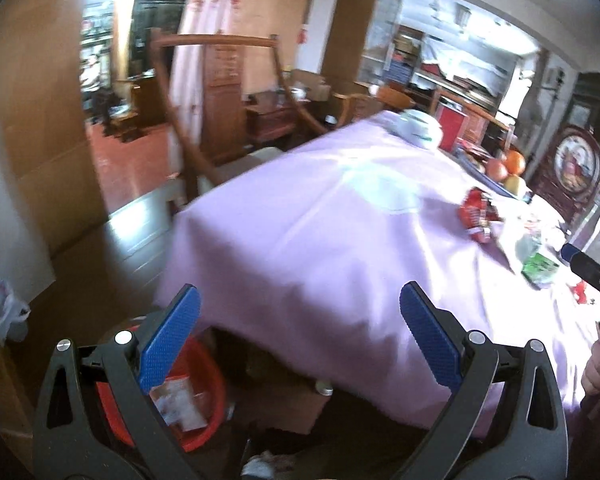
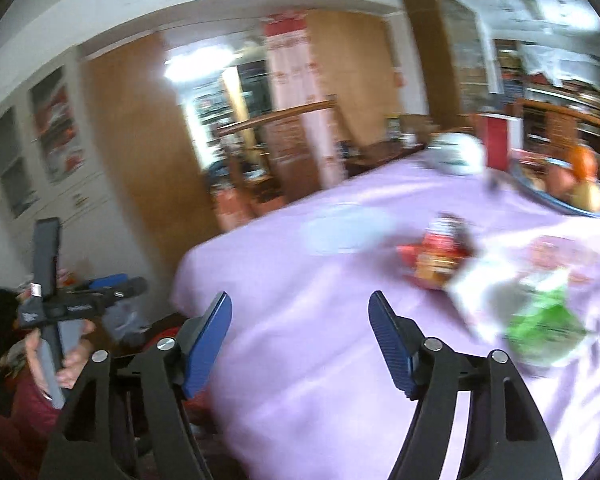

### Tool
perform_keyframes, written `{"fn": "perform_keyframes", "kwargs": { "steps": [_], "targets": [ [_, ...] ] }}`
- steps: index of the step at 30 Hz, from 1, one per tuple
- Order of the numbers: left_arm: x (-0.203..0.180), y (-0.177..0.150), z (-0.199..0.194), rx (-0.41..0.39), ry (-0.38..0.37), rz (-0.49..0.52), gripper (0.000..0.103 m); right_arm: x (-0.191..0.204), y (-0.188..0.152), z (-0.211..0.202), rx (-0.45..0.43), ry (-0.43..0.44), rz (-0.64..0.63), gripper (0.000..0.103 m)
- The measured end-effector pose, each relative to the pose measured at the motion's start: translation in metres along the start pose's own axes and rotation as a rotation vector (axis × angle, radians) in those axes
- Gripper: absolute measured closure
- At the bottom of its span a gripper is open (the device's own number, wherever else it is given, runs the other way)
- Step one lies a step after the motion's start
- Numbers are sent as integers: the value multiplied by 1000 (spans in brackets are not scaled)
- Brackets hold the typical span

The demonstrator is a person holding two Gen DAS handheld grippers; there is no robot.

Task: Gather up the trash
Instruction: 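Move both open tools back over the table toward the snack bag, then grasp the red snack bag with the left tool while the right tool grasps the orange mesh net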

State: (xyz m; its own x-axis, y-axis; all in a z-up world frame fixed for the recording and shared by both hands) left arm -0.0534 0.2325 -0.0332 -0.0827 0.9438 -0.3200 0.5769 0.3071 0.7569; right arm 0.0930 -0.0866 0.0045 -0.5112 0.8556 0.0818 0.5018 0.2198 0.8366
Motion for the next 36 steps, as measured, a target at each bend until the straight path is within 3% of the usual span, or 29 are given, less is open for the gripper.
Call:
{"fn": "perform_keyframes", "kwargs": {
  "steps": [10, 15, 17, 21, 29, 36],
  "targets": [
    [-115, 42, 116, 116, -192, 188, 7, -141, -15, -8, 9, -326, 123, 21],
    [-157, 53, 169, 162, -223, 249, 7, -185, -26, 8, 44, -359, 247, 17],
    [-164, 54, 182, 183, -230, 252, 7, -192, -27, 12, 64, -306, 285, 17],
    [-174, 62, 215, 226, -252, 238, 7, -189, -26, 5, 41, -362, 254, 15],
    [-194, 73, 272, 295, -289, 208, 7, -185, -12, -27, -95, -542, 173, 8],
    [-173, 64, 299, 365, -270, 130, 7, -237, -14, -56, -117, -753, 278, 7]
  ]
}}
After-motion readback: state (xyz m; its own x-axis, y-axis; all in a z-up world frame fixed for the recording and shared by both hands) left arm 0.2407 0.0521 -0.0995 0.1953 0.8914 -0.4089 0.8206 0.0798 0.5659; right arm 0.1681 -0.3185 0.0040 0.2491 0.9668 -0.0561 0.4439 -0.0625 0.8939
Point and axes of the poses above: each gripper's, at about its wrist camera, not at the fingertips, and z roughly the way its jaws point, x to its left, y to its top, the point moved 3 cm from there along z, roughly the way its jaws point, and after that the axes turned 14 degrees about -y, right-handed, at the moved point
